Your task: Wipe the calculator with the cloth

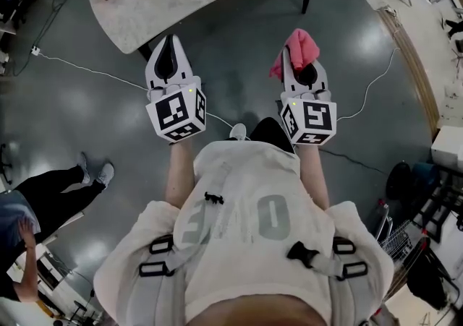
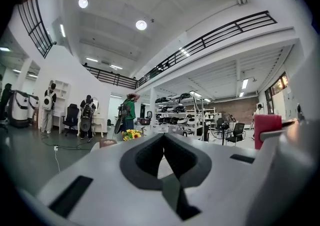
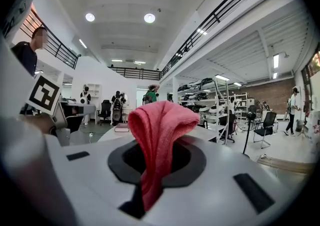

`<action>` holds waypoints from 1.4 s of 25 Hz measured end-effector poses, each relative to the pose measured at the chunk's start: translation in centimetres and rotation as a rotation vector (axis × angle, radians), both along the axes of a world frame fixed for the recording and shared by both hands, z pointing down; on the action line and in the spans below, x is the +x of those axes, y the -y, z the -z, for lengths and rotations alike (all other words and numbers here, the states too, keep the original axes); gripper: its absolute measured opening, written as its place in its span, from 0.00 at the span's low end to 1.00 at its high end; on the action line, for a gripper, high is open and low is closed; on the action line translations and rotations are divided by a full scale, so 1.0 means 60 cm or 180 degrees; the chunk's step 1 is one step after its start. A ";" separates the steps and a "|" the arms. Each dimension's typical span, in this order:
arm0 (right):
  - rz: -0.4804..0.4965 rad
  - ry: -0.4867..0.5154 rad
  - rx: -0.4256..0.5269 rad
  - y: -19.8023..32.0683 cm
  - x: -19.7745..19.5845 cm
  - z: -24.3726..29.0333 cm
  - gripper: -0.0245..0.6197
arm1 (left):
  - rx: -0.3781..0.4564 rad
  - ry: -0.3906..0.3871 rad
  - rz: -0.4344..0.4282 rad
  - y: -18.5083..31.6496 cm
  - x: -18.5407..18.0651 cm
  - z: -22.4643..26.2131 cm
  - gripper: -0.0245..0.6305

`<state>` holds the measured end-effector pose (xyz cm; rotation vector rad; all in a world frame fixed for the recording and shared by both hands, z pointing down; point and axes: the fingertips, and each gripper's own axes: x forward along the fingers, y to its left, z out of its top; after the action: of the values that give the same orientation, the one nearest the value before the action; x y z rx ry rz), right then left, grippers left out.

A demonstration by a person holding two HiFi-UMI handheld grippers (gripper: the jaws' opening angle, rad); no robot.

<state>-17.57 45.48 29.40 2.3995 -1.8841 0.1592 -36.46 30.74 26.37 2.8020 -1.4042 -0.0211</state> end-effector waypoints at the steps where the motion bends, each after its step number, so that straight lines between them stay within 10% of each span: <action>1: 0.0003 -0.0007 -0.0012 0.004 0.002 0.000 0.12 | -0.0006 -0.0013 0.0026 0.007 -0.003 0.001 0.07; 14: 0.0035 -0.0112 0.0239 0.061 0.106 -0.002 0.12 | 0.0222 -0.0174 0.0298 0.068 0.036 -0.001 0.07; 35: 0.0811 -0.0203 0.0086 0.546 0.502 0.044 0.12 | 0.0131 -0.0121 0.0834 0.450 0.423 0.053 0.07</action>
<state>12.57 12.73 26.79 2.1263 -2.1504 0.0387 -11.06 3.72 23.20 2.6113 -1.7688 -0.1052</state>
